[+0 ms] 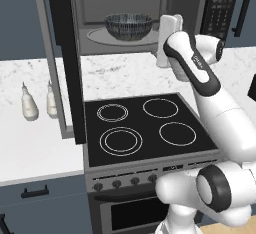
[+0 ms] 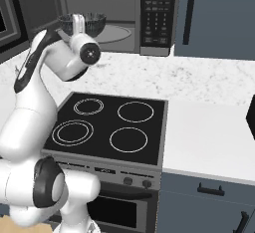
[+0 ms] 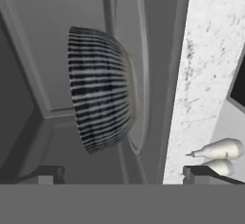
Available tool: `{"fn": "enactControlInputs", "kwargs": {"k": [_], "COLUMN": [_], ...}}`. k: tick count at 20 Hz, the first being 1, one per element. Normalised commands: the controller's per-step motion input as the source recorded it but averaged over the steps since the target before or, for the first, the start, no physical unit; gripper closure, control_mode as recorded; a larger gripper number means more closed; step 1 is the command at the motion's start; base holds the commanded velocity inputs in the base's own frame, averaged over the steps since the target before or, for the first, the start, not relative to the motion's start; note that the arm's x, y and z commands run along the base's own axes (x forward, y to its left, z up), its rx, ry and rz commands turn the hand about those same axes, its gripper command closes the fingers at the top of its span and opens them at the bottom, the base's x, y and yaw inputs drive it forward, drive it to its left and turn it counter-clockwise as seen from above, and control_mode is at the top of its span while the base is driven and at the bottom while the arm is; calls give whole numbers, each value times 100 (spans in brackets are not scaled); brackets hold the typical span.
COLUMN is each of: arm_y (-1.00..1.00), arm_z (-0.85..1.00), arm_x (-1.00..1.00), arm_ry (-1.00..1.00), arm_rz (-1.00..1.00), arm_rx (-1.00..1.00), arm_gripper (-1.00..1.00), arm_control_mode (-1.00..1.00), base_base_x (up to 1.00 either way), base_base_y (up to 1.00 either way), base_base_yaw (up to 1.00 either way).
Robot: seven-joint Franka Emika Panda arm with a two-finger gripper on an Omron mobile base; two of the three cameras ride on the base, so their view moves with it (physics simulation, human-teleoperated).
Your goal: Open the microwave, place the bowl with waffle inside the microwave, then close the microwave door and turn it on.
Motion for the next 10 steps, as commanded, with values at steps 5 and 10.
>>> {"fn": "enactControlInputs", "kwargs": {"k": [5,10], "arm_y": [-3,0], "arm_z": [-13,-16], "arm_x": [-49,-19], "arm_ry": [-2,-7], "arm_rz": [0,-1], "arm_rx": [-20,-27], "arm_gripper": [-100,-100], "arm_control_mode": [-100,-100], "base_base_x": [0,0], "base_base_y": [0,0], "base_base_yaw": [0,0]}}
